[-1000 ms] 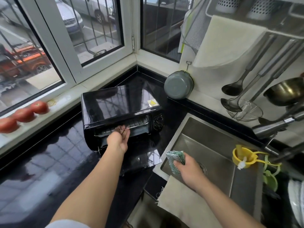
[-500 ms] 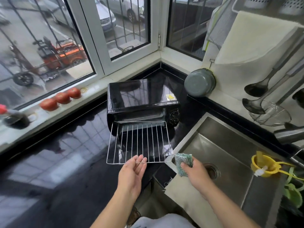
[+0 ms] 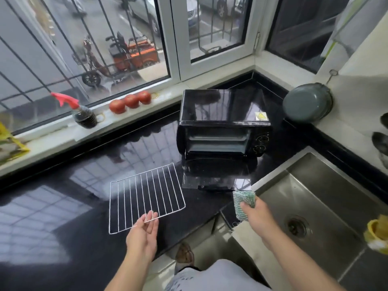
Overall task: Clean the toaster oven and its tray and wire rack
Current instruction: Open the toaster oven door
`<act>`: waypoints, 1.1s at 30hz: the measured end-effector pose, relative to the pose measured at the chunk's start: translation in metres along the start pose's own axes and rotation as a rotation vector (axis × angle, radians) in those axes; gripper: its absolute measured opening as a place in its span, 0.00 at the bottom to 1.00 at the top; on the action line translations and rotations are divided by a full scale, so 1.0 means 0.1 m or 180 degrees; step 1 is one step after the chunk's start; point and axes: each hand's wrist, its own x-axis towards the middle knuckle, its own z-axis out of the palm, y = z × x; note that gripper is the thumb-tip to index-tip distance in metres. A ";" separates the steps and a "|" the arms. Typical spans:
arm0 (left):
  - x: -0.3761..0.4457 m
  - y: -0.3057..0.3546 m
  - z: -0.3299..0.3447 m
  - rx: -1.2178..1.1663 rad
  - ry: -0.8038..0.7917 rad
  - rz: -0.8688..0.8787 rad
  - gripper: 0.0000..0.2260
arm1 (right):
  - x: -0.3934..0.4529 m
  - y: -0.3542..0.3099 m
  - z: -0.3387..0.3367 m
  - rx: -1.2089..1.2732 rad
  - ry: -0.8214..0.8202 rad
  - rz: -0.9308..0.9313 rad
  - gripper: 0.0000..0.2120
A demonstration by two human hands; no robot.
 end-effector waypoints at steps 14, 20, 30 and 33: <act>0.29 0.21 -0.40 0.0695 0.0742 -0.0436 0.18 | 0.11 -0.08 0.07 0.0038 -0.0083 0.0112 0.09; 0.04 0.11 0.32 0.1134 0.0150 -0.0511 0.10 | 0.15 -0.08 0.02 0.0139 0.0065 0.0171 0.08; 0.36 -0.47 2.97 0.1521 -0.1248 -0.0659 0.13 | 0.11 -0.25 -0.31 0.0337 0.0537 0.0184 0.08; 0.61 -0.56 3.23 0.1301 -0.1038 -0.0790 0.15 | 0.06 -0.26 -0.45 0.0385 0.0727 0.0246 0.07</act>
